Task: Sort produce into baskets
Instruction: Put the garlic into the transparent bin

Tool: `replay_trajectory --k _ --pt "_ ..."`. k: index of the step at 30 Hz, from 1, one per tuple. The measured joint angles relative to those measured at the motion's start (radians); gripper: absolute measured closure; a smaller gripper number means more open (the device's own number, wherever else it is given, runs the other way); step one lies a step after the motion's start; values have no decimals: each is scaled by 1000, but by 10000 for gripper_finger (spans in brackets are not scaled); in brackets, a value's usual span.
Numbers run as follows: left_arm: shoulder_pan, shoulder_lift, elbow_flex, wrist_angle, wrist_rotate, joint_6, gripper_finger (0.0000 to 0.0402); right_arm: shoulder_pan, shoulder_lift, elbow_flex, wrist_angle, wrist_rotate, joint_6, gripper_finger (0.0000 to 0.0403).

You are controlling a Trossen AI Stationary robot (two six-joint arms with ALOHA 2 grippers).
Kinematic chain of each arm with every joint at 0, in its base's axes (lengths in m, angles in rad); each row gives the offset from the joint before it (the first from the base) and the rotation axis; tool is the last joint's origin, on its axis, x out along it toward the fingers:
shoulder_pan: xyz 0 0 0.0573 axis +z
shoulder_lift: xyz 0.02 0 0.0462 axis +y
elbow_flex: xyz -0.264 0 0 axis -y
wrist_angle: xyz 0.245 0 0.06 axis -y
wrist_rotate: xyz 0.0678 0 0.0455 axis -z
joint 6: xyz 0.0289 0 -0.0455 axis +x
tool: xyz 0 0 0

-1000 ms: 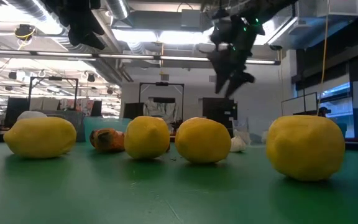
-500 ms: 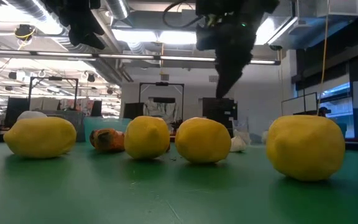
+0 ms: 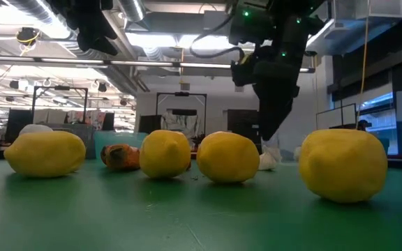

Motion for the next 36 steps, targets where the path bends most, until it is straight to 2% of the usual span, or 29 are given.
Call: replay_trajectory --k 7,23,27,36 --pt "0 0 0 0 0 4 135 0 16 -41 76 2 4 101" --pt "0 1 0 -4 0 0 135 0 124 -45 79 28 32 109" --pt "0 1 0 -4 0 0 135 0 124 -45 81 34 38 140" --pt "0 1 0 -4 0 3 135 0 125 -45 82 22 38 250"
